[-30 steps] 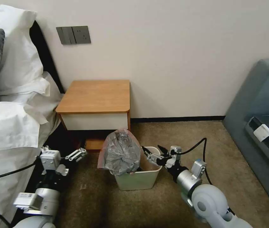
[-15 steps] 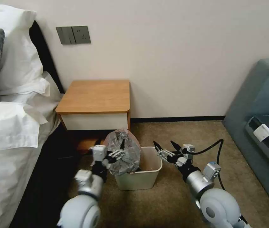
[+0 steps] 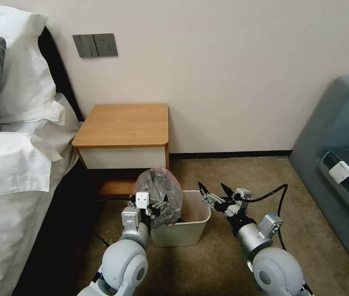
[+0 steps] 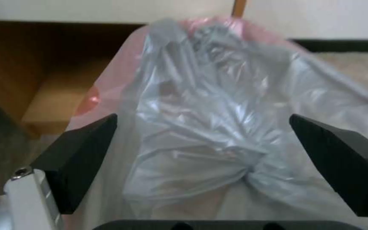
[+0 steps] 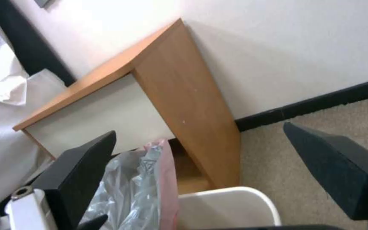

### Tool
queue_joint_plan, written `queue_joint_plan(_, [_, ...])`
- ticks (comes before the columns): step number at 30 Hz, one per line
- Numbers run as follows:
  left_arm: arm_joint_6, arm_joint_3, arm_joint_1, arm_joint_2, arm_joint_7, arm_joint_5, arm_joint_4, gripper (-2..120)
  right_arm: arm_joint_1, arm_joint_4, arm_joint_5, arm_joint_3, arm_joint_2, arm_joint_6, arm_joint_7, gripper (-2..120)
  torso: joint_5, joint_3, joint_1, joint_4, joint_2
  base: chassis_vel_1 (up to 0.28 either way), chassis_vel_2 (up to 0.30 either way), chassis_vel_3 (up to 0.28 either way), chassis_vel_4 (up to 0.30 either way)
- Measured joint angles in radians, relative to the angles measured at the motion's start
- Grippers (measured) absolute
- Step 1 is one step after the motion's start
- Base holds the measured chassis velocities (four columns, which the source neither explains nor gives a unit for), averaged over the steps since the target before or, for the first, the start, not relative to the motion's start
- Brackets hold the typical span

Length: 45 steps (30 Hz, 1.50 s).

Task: Pick up the garbage bag from the table and place it over the trash can.

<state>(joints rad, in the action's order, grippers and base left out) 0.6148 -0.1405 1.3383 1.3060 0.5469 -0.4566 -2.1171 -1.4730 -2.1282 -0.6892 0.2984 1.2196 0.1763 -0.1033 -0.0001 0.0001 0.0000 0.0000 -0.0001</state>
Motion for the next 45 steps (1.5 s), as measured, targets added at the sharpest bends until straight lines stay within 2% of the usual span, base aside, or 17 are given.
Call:
queue_joint_plan(5, [0.083,0.001,-0.023,-0.003,0.07,-0.072,0.007,100,0.0,0.003,0.0,0.001,0.0,-0.004,-0.007,100,0.0,0.0,0.0,0.0,0.0,0.0,0.0,0.0,0.0])
queue_joint_plan(9, [0.121,-0.013,-0.036,-0.006,0.114,-0.13,0.011,100,-0.002,0.007,0.002,0.004,0.001,-0.007,-0.009,100,0.0,0.0,0.0,0.0,0.0,0.0,0.0,0.0,0.0])
queue_joint_plan(19, [0.128,-0.041,-0.058,-0.017,0.14,-0.201,0.034,97,0.002,0.022,0.007,0.004,0.008,-0.016,-0.019,100,0.0,0.0,0.0,0.0,0.0,0.0,0.0,0.0,0.0])
queue_joint_plan(25, [0.126,-0.041,-0.06,-0.018,0.149,-0.217,0.046,82,0.006,0.029,0.009,0.001,0.009,-0.017,-0.021,100,0.0,0.0,0.0,0.0,0.0,0.0,0.0,0.0,0.0])
queue_joint_plan(27, [0.125,-0.044,-0.061,-0.02,0.156,-0.227,0.055,71,0.008,0.031,0.01,0.0,0.01,-0.017,-0.023,100,0.0,0.0,0.0,0.0,0.0,0.0,0.0,0.0,0.0])
queue_joint_plan(29, [0.125,-0.046,-0.061,-0.02,0.158,-0.235,0.058,68,0.008,0.031,0.01,0.0,0.009,-0.017,-0.023,100,0.0001,0.0,0.0,0.0,0.0,0.0,0.0,0.0,0.0])
queue_joint_plan(31, [0.124,-0.049,-0.063,-0.021,0.162,-0.251,0.065,56,0.008,0.031,0.01,0.0,0.008,-0.017,-0.025,100,0.0001,0.0,0.0,0.0,0.0,0.0,0.0,0.0,0.0])
queue_joint_plan(32, [0.123,-0.049,-0.064,-0.021,0.163,-0.254,0.066,54,0.008,0.031,0.01,0.0,0.007,-0.017,-0.026,100,0.0,0.0,0.0,0.0,0.0,0.0,0.0,0.0,0.0])
queue_joint_plan(41, [0.122,-0.041,-0.065,-0.016,0.167,-0.266,0.08,55,0.009,0.041,0.01,-0.002,0.008,-0.017,-0.026,100,0.0001,0.0,0.0,0.0,0.0,0.0,0.0,0.0,0.0])
queue_joint_plan(43, [0.122,-0.04,-0.065,-0.016,0.167,-0.266,0.083,54,0.009,0.044,0.011,-0.002,0.009,-0.018,-0.026,100,0.0001,0.0,0.0,0.0,0.0,0.0,0.0,0.0,0.0])
queue_joint_plan(45, [0.122,-0.04,-0.067,-0.015,0.167,-0.266,0.089,46,0.009,0.048,0.015,-0.003,0.012,-0.021,-0.026,100,0.0,0.0,0.0,0.0,0.0,0.0,0.0,0.0,0.0])
